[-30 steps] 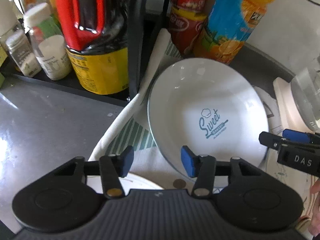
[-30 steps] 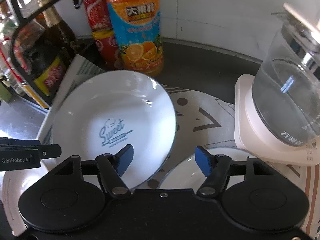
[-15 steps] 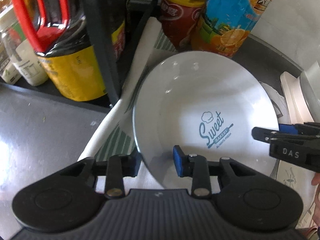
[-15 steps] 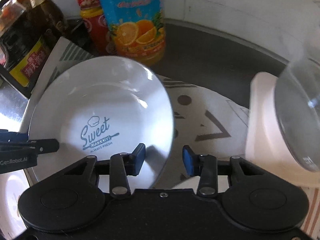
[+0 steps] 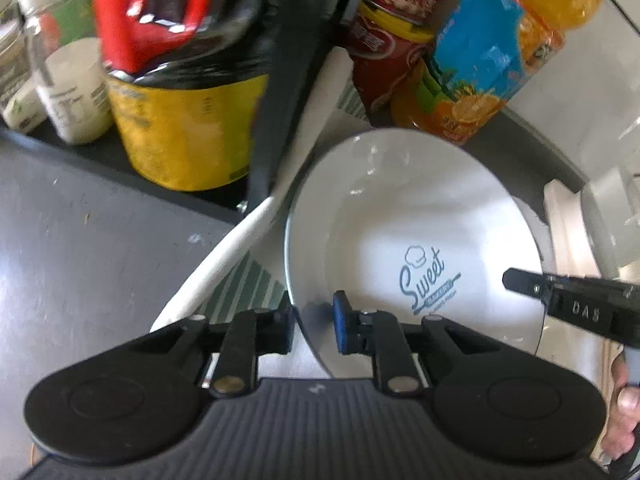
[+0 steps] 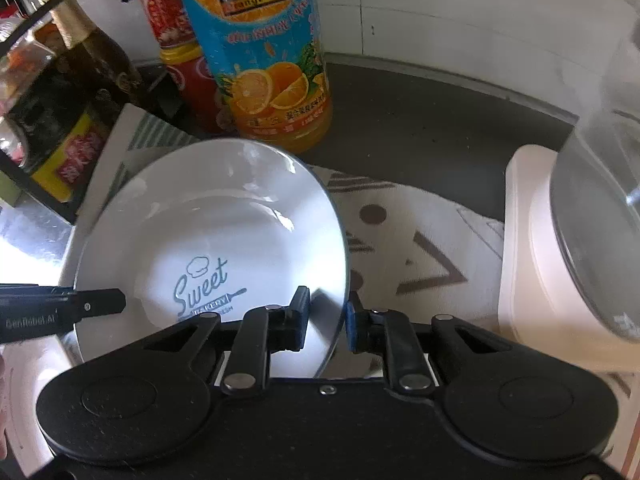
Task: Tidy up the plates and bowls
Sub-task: 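Close both grippers on the rim of the 'Sweet' plate and tilt it up, then lift the 'Sweet' plate and carry it over the brown-flower plate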
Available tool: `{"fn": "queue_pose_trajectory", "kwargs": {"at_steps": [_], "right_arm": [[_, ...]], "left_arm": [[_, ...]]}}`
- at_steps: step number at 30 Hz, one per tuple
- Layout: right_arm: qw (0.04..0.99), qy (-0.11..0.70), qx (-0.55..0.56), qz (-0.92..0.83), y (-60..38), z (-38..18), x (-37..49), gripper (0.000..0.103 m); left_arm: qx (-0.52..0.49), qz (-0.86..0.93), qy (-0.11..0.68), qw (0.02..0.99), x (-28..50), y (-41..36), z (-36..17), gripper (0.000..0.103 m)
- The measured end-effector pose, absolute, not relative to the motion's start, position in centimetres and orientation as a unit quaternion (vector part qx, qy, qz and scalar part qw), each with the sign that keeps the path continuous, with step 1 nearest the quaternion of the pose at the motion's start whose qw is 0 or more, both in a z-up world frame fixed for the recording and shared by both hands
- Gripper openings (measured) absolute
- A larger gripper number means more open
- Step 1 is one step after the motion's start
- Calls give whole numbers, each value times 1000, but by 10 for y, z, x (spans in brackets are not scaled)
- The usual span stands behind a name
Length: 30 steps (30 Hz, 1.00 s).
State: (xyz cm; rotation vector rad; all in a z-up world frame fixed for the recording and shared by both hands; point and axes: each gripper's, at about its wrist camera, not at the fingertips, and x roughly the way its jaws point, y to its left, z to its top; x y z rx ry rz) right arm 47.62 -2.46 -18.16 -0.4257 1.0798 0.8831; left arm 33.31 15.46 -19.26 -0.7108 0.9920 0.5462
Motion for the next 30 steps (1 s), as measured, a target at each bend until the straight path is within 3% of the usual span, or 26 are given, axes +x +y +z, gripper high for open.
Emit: {"fn": "queue_pose_trajectory", "kwargs": {"at_steps": [13, 30], "right_arm": [[742, 551, -34, 379, -62, -176, 472, 8], [721, 617, 59, 309, -78, -197, 479, 16]], "left_arm": [[-437, 244, 417, 758, 289, 181, -185, 11], [-479, 265, 419, 725, 299, 175, -192, 13]]}}
